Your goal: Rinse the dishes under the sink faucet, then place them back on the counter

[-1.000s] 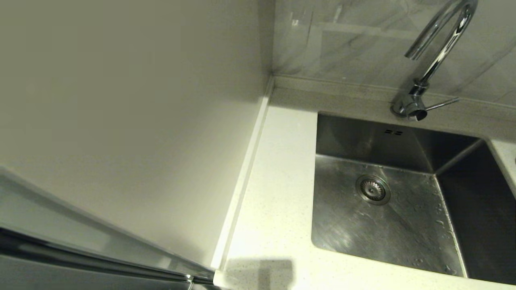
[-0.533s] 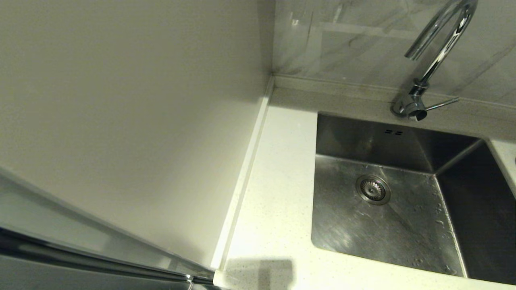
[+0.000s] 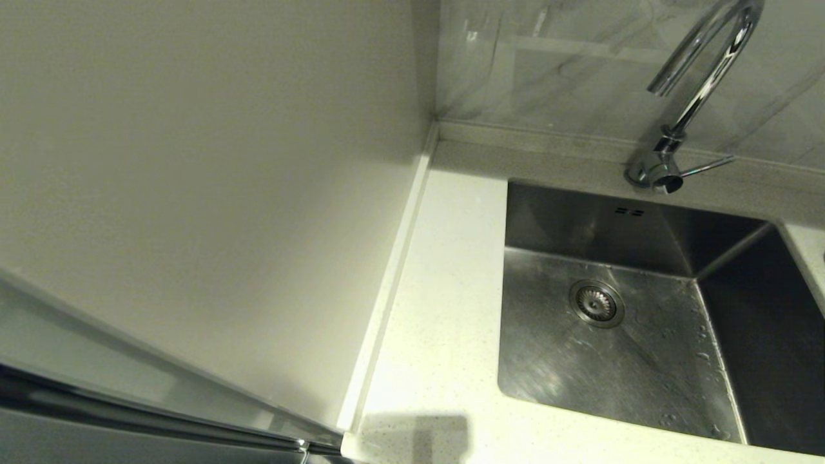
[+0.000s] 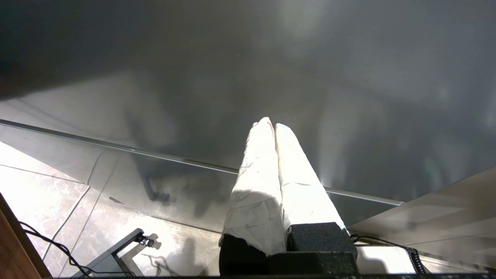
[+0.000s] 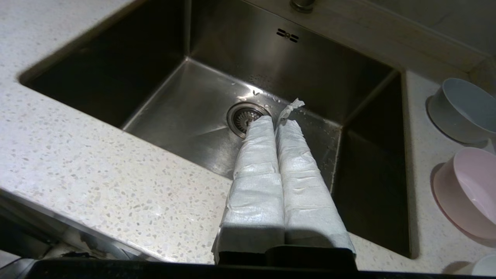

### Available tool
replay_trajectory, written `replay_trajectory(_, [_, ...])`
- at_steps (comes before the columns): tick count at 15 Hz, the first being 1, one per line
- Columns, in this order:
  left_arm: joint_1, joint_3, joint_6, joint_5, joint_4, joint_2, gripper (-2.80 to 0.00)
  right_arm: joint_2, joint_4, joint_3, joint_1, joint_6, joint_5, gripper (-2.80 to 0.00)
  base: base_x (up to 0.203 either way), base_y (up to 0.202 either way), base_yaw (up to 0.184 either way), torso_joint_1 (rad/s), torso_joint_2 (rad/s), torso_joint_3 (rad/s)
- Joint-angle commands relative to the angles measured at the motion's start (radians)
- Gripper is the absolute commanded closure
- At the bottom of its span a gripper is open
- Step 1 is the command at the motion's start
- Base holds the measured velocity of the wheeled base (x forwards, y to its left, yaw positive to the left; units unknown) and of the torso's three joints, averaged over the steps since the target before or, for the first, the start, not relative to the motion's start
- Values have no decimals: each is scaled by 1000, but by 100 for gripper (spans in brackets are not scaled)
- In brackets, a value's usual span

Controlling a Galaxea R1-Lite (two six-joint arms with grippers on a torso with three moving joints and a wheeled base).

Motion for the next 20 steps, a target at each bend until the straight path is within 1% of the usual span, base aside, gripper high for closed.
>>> replay_trajectory(1, [0, 0, 0, 0, 0, -4, 0, 1, -19, -2, 0, 10, -1, 0, 0, 0, 0, 0, 0, 0])
replay_trajectory(3, [-1, 0, 0, 0, 0, -3, 0, 1, -20, -1, 0, 50, -9, 0, 0, 0, 0, 0, 0, 0])
replay_trajectory(5, [0, 0, -1, 0, 0, -3, 0, 1, 17, -2, 0, 50, -10, 0, 0, 0, 0, 0, 0, 0])
replay_trajectory(8, [0, 0, -1, 0, 0, -4, 0, 1, 167, -42, 0, 51, 3, 0, 0, 0, 0, 0, 0, 0])
replay_trajectory(10, [0, 0, -1, 0, 0, -3, 0, 1, 267, -75, 0, 50, 30, 0, 0, 0, 0, 0, 0, 0])
replay_trajectory(12, [0, 0, -1, 0, 0, -4, 0, 1, 326, -96, 0, 51, 32, 0, 0, 0, 0, 0, 0, 0])
replay_trajectory(17, [0, 0, -1, 0, 0, -4, 0, 1, 316, -93, 0, 38, 15, 0, 0, 0, 0, 0, 0, 0])
replay_trajectory(18, [-2, 0, -1, 0, 0, -4, 0, 1, 276, -95, 0, 37, 6, 0, 0, 0, 0, 0, 0, 0])
replay_trajectory(19, [0, 0, -1, 0, 0, -3, 0, 1, 194, -123, 0, 54, -17, 0, 0, 0, 0, 0, 0, 0])
replay_trajectory(20, [0, 0, 0, 0, 0, -3, 0, 1, 162, -175, 0, 88, -46, 0, 0, 0, 0, 0, 0, 0])
